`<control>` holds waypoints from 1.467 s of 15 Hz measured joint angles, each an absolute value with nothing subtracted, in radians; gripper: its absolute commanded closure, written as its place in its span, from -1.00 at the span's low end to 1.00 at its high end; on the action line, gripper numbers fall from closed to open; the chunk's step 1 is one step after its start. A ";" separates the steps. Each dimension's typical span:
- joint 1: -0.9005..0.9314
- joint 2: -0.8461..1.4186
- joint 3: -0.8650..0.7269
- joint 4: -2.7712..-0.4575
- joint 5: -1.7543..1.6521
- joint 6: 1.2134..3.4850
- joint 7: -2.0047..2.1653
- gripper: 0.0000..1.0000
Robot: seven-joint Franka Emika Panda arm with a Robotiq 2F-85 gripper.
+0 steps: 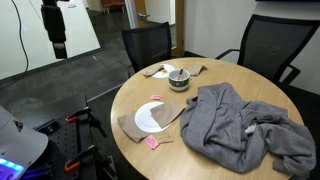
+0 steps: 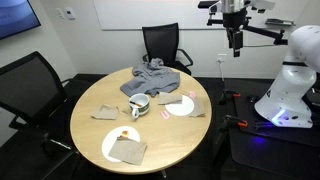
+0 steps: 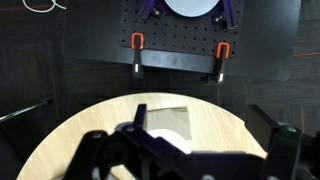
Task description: Pick up the pen from the mug cup and put it on the table.
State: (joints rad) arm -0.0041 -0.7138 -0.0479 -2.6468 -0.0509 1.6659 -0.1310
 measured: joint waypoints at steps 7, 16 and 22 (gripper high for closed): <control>-0.004 -0.714 -0.048 -2.647 -0.051 1.666 -0.131 -1.00; 0.003 -0.690 -0.048 -2.632 -0.050 1.693 -0.133 -1.00; 0.037 -0.583 -0.048 -2.571 -0.041 1.851 -0.168 -1.00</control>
